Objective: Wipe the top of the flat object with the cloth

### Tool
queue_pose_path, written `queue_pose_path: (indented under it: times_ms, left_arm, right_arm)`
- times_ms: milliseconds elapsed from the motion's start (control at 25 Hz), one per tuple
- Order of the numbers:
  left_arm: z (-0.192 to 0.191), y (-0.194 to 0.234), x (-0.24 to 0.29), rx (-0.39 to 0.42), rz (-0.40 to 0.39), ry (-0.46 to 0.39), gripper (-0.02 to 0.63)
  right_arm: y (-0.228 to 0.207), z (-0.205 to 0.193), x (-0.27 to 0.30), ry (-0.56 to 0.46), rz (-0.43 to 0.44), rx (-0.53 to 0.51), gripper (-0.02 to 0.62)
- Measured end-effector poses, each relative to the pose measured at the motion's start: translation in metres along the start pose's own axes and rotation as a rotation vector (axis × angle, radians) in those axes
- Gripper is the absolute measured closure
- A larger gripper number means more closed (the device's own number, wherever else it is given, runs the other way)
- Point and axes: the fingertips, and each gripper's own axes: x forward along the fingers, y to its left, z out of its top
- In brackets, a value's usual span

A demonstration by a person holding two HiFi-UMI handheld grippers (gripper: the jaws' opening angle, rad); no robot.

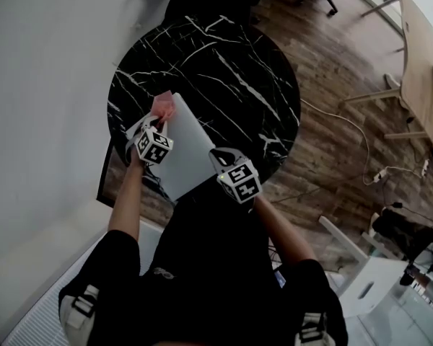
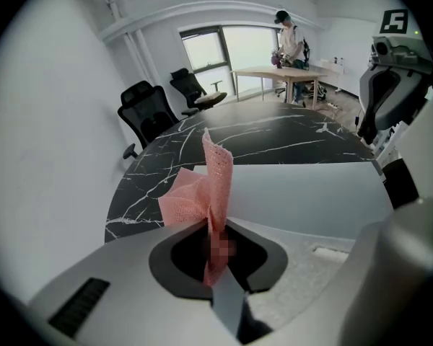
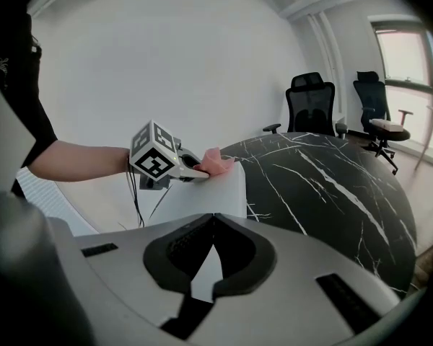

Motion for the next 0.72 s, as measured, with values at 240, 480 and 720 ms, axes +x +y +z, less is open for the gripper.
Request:
queue_pose_path:
  times_ms: [240, 480, 720]
  left_arm:
    - [-0.002, -0.008, 0.001, -0.038, -0.001, 0.002, 0.583]
    - [-0.004, -0.021, -0.003, -0.066, -0.015, 0.008, 0.583]
    - [-0.007, -0.042, -0.013, -0.085, -0.031, 0.018, 0.583]
  right_arm:
    - [0.002, -0.003, -0.001, 0.006, 0.024, -0.013, 0.6]
    - [0.004, 0.0, -0.002, 0.004, 0.046, -0.03, 0.6]
    - [0.008, -0.002, -0.004, 0.011, 0.078, -0.043, 0.6]
